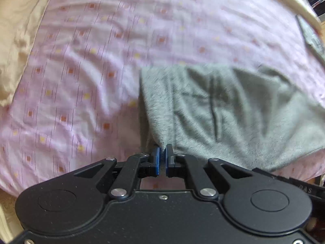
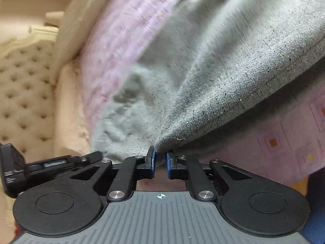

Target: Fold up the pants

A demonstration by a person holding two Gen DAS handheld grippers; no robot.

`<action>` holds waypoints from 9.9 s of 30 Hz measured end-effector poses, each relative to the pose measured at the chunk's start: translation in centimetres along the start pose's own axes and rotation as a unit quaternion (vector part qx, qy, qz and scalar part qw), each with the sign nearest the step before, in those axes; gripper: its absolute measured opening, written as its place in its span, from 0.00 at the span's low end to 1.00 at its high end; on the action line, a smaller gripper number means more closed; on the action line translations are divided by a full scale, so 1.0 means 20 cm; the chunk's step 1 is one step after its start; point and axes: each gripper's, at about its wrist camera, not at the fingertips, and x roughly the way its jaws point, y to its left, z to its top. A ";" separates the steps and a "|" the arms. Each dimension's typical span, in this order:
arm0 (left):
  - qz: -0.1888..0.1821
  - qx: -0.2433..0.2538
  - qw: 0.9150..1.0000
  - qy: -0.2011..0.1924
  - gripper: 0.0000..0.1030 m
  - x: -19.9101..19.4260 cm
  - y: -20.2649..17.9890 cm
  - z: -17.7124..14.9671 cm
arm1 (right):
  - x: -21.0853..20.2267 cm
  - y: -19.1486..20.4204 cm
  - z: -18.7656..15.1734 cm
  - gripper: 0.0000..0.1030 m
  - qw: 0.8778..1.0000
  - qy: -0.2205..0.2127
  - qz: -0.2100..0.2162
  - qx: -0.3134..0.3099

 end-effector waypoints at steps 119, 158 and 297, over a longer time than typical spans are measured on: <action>0.119 -0.020 0.979 -0.165 0.55 0.16 -0.34 0.30 | 0.15 0.33 1.00 0.30 0.863 0.156 -0.052 -0.477; 0.017 0.158 0.982 -0.100 0.60 0.35 -0.69 -0.07 | 0.21 0.33 1.23 0.09 0.921 0.035 -0.064 -0.383; 0.011 0.103 0.994 -0.023 0.38 0.36 -1.38 0.07 | -0.97 -0.33 0.65 0.10 0.943 -0.207 -0.042 -0.255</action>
